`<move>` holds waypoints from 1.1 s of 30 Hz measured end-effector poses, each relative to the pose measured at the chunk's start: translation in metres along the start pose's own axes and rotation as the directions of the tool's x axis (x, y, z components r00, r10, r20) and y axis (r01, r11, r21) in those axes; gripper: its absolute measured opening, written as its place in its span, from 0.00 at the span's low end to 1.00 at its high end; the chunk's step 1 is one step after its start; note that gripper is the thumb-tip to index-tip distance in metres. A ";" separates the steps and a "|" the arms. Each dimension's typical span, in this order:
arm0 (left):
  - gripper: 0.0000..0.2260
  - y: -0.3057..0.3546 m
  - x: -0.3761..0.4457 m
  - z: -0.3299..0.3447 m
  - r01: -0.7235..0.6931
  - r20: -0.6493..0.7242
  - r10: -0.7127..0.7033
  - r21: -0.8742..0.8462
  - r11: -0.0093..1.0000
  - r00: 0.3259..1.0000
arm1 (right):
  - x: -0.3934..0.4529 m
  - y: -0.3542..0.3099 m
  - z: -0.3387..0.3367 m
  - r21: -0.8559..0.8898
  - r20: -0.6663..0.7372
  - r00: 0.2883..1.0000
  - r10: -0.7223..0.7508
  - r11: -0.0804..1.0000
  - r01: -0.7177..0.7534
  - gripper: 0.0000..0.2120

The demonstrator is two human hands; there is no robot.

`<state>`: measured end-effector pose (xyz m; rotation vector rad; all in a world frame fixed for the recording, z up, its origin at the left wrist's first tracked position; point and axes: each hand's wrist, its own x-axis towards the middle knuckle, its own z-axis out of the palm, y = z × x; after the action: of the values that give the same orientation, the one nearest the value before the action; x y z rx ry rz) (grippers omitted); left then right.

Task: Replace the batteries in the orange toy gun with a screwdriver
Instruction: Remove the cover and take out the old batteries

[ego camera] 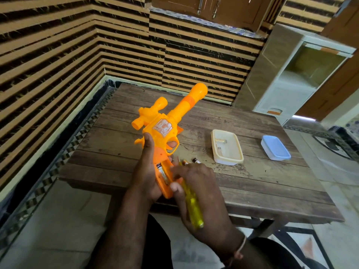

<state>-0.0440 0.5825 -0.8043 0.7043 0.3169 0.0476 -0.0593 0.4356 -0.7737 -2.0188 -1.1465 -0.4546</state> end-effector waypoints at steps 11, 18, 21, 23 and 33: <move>0.39 0.000 0.002 0.000 -0.022 0.011 0.022 0.046 0.999 1.000 | 0.021 0.001 0.007 0.505 0.014 0.922 0.388 0.793 -0.341 0.03; 0.39 0.000 0.003 -0.004 -0.028 -0.032 0.030 0.066 0.997 0.999 | 0.019 0.005 0.006 0.500 0.038 0.933 0.359 0.801 -0.329 0.04; 0.39 -0.002 0.005 -0.006 -0.052 -0.049 0.056 0.089 0.995 0.997 | 0.016 0.008 0.006 0.475 0.024 0.938 0.347 0.821 -0.316 0.04; 0.35 -0.005 0.006 -0.007 -0.073 -0.025 0.075 0.081 0.994 0.997 | 0.012 0.008 0.008 0.452 -0.002 0.941 0.339 0.840 -0.302 0.05; 0.36 -0.001 0.000 -0.003 -0.043 0.059 0.042 0.014 0.999 0.997 | 0.019 0.004 0.006 0.446 0.019 0.924 0.382 0.824 -0.350 0.03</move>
<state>-0.0447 0.5834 -0.8076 0.7260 0.2466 0.0648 -0.0459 0.4501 -0.7675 -1.7414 -0.7059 -0.0554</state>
